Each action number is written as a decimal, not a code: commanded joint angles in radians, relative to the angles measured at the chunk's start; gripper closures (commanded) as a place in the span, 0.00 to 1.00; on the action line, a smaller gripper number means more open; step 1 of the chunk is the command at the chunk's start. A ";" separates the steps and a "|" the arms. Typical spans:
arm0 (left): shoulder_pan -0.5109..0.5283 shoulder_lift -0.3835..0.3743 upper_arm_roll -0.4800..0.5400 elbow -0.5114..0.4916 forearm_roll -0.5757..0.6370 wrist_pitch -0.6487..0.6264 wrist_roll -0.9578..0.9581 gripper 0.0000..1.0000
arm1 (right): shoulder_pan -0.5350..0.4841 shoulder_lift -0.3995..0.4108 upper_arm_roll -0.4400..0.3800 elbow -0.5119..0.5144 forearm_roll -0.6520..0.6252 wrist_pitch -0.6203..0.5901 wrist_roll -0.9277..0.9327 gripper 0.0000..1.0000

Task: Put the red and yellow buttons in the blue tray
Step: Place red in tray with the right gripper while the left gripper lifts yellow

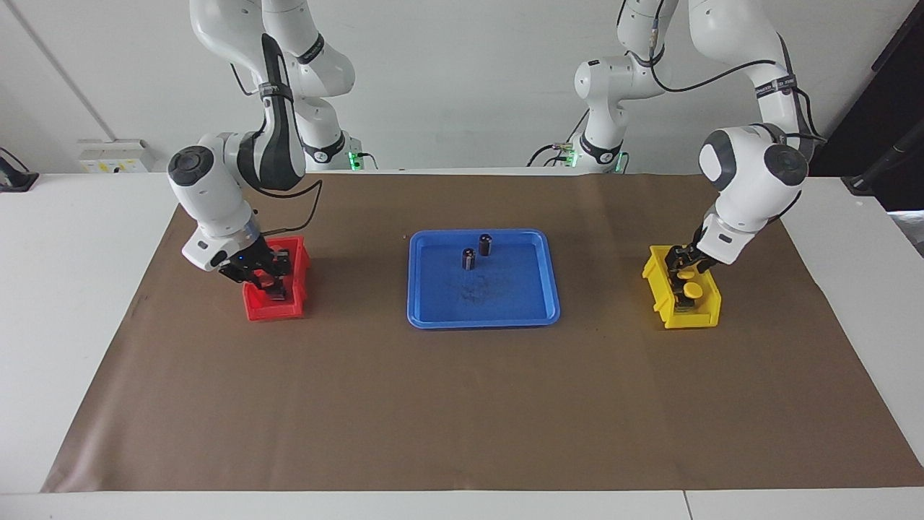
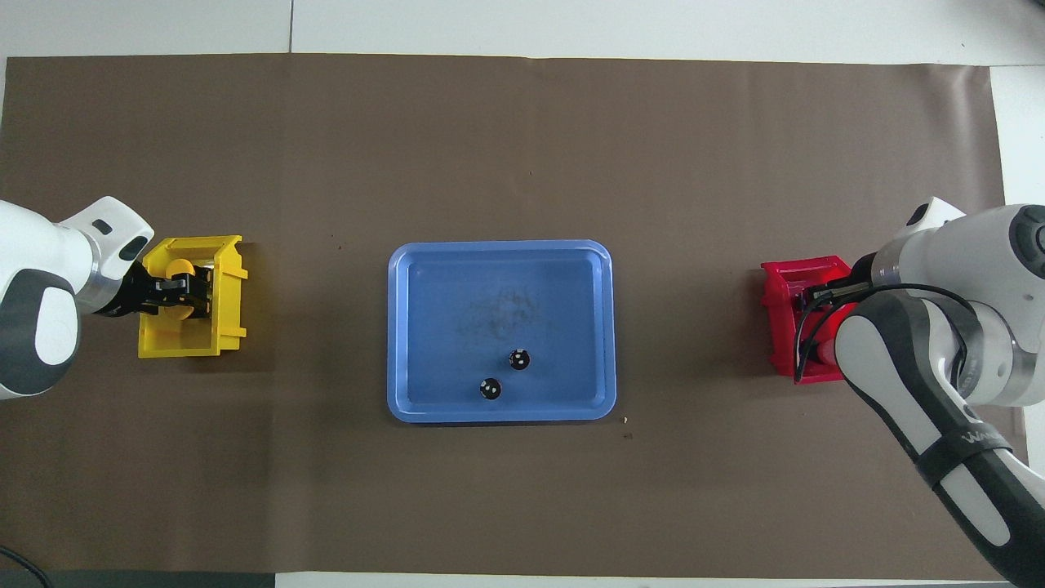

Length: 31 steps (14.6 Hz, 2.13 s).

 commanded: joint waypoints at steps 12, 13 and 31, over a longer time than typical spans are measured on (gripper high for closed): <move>-0.007 -0.017 0.008 -0.034 -0.004 0.025 0.001 0.65 | 0.475 0.241 0.006 0.654 0.040 -0.311 0.635 0.76; -0.006 -0.017 0.008 -0.034 -0.004 0.025 0.001 0.70 | 0.509 0.267 0.006 0.651 0.045 -0.276 0.675 0.76; -0.311 -0.001 -0.027 0.442 -0.057 -0.460 -0.336 0.81 | 0.669 0.408 0.008 0.524 0.045 -0.087 0.827 0.56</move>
